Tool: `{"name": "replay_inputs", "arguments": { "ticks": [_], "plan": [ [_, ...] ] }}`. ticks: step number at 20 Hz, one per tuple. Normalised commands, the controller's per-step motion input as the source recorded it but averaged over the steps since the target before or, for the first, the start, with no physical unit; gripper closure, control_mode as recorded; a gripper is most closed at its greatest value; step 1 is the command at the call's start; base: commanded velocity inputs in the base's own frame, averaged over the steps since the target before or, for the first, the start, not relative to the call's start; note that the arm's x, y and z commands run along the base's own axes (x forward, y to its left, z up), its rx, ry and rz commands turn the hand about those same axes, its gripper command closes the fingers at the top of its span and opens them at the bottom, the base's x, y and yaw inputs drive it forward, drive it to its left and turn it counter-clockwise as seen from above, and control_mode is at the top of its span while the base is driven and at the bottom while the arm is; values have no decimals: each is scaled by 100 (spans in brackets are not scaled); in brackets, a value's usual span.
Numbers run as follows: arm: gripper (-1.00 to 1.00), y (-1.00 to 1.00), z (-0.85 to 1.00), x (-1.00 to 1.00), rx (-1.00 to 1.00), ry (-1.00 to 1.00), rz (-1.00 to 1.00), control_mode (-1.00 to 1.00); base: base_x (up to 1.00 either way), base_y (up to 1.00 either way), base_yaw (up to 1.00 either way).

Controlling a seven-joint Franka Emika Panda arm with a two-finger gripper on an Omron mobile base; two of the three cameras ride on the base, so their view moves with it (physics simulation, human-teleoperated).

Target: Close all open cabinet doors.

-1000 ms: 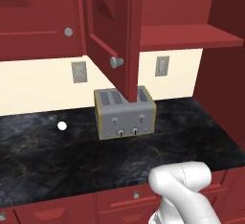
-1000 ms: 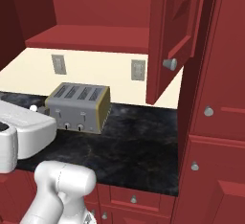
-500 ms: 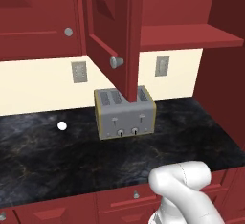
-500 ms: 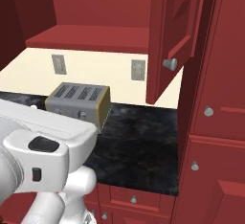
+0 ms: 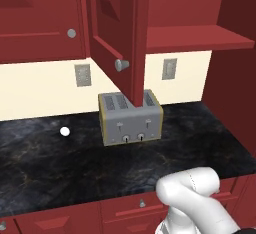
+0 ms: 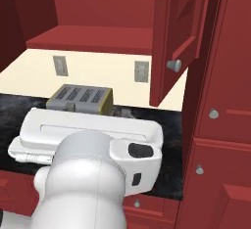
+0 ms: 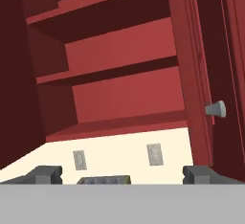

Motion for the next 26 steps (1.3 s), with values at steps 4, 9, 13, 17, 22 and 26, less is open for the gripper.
{"name": "replay_inputs", "arguments": {
  "ticks": [4, 9, 13, 17, 22, 26],
  "plan": [
    [-100, -36, -5, 32, 0, -13, 19, -100, 0, 0, 0],
    [-100, -13, -13, 39, 0, -14, 13, -100, 0, 0, 0],
    [-100, -4, -21, 45, 0, -14, 9, -100, 0, 0, 0],
    [-100, -9, -19, 44, 0, -12, 8, -100, 0, 0, 0],
    [-100, -24, -9, 32, 0, -6, 5, -100, 0, 0, 0],
    [-100, -30, 0, 16, 0, 0, 0, -100, 0, 0, 0]
  ]
}}
